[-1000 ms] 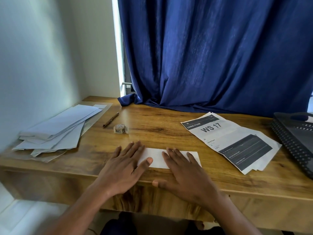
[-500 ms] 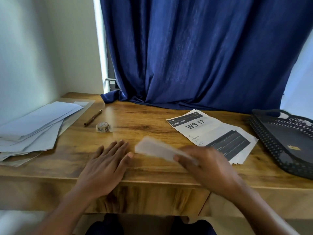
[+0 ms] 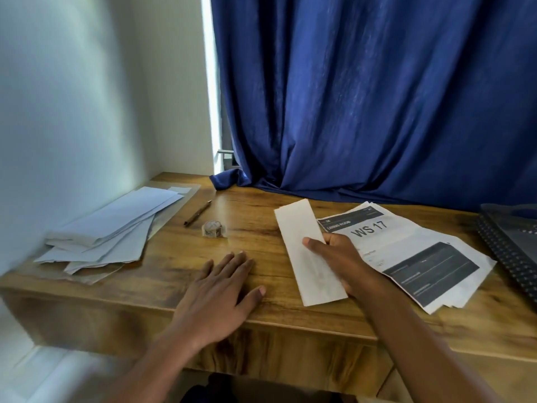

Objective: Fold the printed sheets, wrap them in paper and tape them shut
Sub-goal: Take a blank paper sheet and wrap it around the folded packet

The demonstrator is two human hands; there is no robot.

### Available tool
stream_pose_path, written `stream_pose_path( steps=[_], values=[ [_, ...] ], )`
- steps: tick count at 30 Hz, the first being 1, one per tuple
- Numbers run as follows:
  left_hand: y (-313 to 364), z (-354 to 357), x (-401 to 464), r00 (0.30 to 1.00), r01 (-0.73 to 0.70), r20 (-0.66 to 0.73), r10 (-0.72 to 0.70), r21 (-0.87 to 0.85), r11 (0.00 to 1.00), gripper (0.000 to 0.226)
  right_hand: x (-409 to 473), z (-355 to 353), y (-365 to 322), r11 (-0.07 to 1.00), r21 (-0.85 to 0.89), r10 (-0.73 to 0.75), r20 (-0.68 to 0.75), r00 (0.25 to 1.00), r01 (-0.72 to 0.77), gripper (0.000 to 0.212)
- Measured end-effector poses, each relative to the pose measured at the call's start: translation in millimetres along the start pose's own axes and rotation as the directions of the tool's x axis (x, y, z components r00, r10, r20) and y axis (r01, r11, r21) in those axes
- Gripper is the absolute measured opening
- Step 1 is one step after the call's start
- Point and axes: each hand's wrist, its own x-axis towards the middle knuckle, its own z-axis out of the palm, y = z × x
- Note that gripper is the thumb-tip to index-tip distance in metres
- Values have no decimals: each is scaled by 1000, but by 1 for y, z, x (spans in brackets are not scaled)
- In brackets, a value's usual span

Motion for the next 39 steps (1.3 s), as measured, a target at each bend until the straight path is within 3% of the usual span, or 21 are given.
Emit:
stream_pose_path(
  steps=[3,5,7,11,14,17,22,26,30,34,39],
  values=[
    [-5,-5,-5,998,-49,-54,40,-179,983,66,-1,-2,2,998,-61,-35,2,999,35,21],
    [-11,-11,-11,985,-100,-174,21,-456,885,53,-2,-4,3,996,-63,-62,0,998,62,21],
    [-20,-23,-14,953,-174,-304,-3,-553,815,46,0,-6,6,996,-47,-74,-9,997,73,24],
    [-63,-66,2,874,-157,-483,-56,-389,908,33,7,-5,12,994,-96,-44,-10,999,43,39],
    [-120,-95,24,854,26,-484,-191,-326,945,25,10,-6,14,992,-120,-52,-15,999,50,48],
    [-186,-108,42,859,276,-394,-326,-181,944,27,9,-5,15,989,-135,-65,-13,998,63,52],
    [-252,-106,59,825,554,-137,-549,-1,833,58,8,-4,13,992,-103,-69,-10,998,67,46],
    [-265,-96,61,793,609,-61,-607,38,792,67,7,-5,13,993,-81,-84,-14,996,82,36],
    [-268,-97,62,824,565,-70,-562,25,825,47,7,-5,13,994,-68,-86,4,996,86,29],
    [-260,-102,61,844,529,-143,-516,65,846,39,6,-4,12,995,-49,-86,7,996,87,29],
    [-227,-137,49,728,579,-513,-455,105,809,28,3,-6,12,996,-21,-87,11,996,87,30]
  ],
)
